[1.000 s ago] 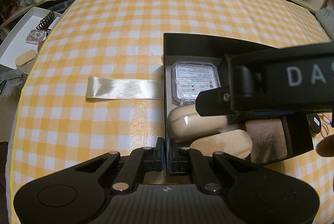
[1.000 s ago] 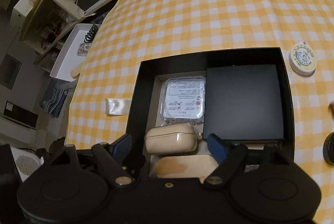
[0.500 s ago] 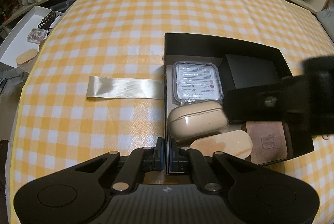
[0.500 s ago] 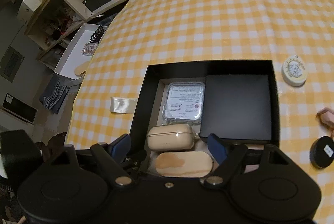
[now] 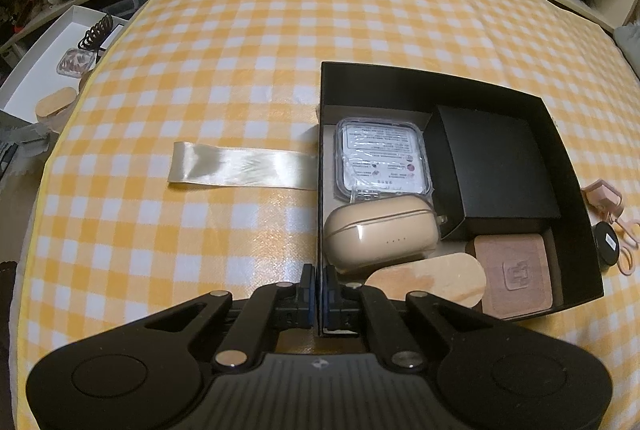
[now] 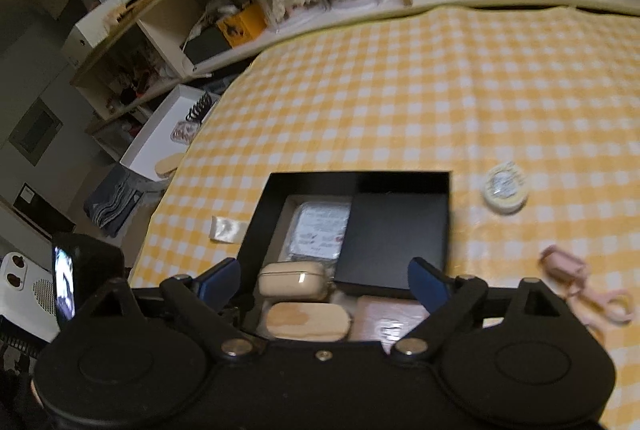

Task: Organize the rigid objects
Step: 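Grasp the pink eyelash curler by its head with the right tool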

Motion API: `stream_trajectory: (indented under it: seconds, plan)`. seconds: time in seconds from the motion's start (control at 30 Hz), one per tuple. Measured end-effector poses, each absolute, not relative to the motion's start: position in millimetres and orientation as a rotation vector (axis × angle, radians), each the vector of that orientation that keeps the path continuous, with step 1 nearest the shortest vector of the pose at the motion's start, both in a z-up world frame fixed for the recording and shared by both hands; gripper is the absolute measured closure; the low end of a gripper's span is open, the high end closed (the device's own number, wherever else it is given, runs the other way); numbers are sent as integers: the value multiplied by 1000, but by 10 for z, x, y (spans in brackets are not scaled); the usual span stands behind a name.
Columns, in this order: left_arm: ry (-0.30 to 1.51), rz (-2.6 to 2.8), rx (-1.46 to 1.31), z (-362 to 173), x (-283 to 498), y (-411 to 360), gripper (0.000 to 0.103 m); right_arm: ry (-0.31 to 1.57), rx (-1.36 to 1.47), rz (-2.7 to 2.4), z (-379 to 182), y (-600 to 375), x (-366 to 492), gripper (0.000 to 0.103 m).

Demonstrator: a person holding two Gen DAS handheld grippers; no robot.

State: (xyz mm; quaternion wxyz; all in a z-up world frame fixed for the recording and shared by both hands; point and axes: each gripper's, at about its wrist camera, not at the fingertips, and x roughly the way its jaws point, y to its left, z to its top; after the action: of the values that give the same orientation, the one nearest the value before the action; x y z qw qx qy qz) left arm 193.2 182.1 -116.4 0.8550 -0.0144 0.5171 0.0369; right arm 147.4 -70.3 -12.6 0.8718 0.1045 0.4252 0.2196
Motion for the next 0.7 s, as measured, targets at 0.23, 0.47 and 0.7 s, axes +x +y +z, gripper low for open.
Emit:
stream_trajectory:
  seconds: [0.23,0.47,0.7]
  plan:
    - [1086,79,-5,-1171,1936,1799,100,798,189,413,-11,-1213,1339,0]
    - [1083,81,9,-1176,1942,1782,101,709,149,320,-53,-1736,1252,0]
    - [1083,84,21,-1179,1938,1764,101,833,243,175,-485,-2245,1394,0]
